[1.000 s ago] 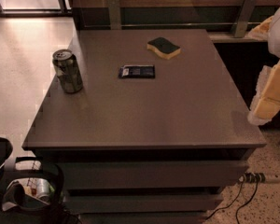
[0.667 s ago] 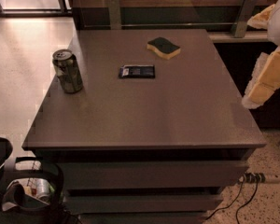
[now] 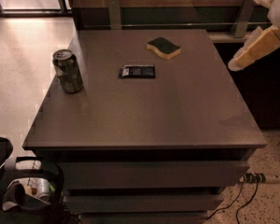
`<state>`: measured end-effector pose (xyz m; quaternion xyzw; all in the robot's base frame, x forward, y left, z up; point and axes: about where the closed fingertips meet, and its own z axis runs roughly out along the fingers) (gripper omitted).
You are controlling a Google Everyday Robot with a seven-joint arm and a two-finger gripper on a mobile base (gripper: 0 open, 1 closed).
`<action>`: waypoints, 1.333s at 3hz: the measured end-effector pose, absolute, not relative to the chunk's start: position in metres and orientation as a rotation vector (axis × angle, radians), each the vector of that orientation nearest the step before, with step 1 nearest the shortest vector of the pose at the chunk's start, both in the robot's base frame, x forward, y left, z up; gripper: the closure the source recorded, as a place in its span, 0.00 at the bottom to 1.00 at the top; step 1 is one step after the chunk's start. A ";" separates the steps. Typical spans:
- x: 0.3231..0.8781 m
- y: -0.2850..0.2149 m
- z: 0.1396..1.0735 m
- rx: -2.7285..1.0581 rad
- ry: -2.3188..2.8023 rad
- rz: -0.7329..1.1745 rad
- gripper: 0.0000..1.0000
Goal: Move sponge near green can
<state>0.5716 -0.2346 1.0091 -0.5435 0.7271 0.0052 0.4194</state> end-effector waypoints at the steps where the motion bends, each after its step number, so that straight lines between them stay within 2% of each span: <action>1: 0.617 -0.236 0.997 -1.238 1.758 0.106 0.00; 3: 0.632 -0.229 0.991 -1.230 1.761 0.129 0.00; 4: 0.675 -0.215 0.974 -1.206 1.782 0.150 0.00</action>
Offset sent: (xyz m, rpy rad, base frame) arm 0.0359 -0.0011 -0.0076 0.1159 -0.0409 -0.0104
